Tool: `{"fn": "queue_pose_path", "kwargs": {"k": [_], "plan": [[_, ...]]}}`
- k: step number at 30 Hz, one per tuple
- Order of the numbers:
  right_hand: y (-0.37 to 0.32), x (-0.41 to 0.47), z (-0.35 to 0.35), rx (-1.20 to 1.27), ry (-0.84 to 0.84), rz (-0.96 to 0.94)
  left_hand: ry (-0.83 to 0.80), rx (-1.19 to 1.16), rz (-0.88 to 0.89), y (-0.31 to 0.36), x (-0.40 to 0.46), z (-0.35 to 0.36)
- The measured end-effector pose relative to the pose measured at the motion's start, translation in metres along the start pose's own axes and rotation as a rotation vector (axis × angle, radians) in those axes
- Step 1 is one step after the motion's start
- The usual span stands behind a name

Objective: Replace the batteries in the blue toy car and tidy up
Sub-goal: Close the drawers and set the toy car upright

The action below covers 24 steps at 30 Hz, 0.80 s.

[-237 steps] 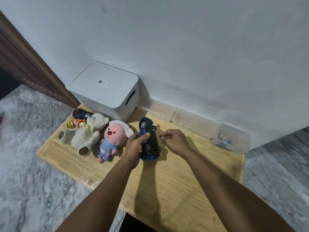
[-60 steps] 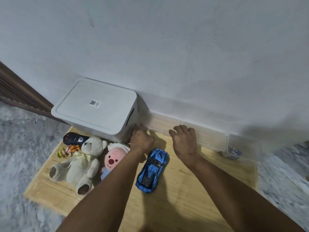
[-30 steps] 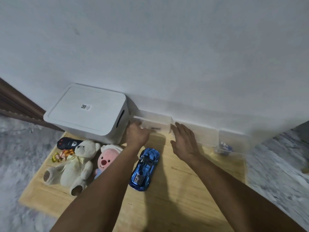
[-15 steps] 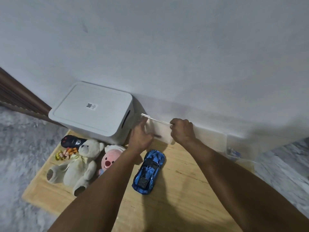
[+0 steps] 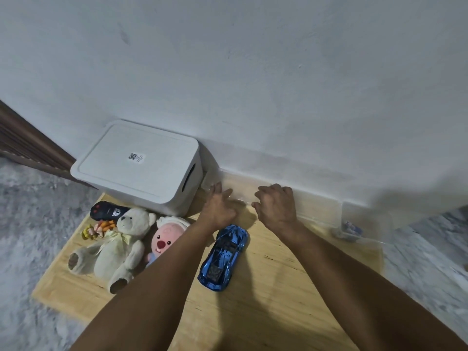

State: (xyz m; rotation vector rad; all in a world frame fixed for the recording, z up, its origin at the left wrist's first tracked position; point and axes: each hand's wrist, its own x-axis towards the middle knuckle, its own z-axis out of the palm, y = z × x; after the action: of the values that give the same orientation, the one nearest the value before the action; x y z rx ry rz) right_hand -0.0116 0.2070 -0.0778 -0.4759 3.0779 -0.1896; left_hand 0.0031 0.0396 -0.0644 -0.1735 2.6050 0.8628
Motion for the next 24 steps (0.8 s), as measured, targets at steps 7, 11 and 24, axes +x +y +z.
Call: {"fn": "queue_pose_path", "kwargs": {"k": [7, 11, 24], "plan": [[-0.004, -0.009, -0.006, 0.036, -0.117, -0.021, 0.184, -0.212, -0.052, -0.010, -0.020, 0.001], [-0.017, -0.031, -0.012, 0.246, -0.051, 0.040, 0.214, -0.309, -0.102, -0.014, -0.042, -0.003], [-0.060, -0.095, 0.000, 0.739, -0.422, 0.399, 0.081, -0.067, -0.198, -0.035, -0.122, 0.028]]}}
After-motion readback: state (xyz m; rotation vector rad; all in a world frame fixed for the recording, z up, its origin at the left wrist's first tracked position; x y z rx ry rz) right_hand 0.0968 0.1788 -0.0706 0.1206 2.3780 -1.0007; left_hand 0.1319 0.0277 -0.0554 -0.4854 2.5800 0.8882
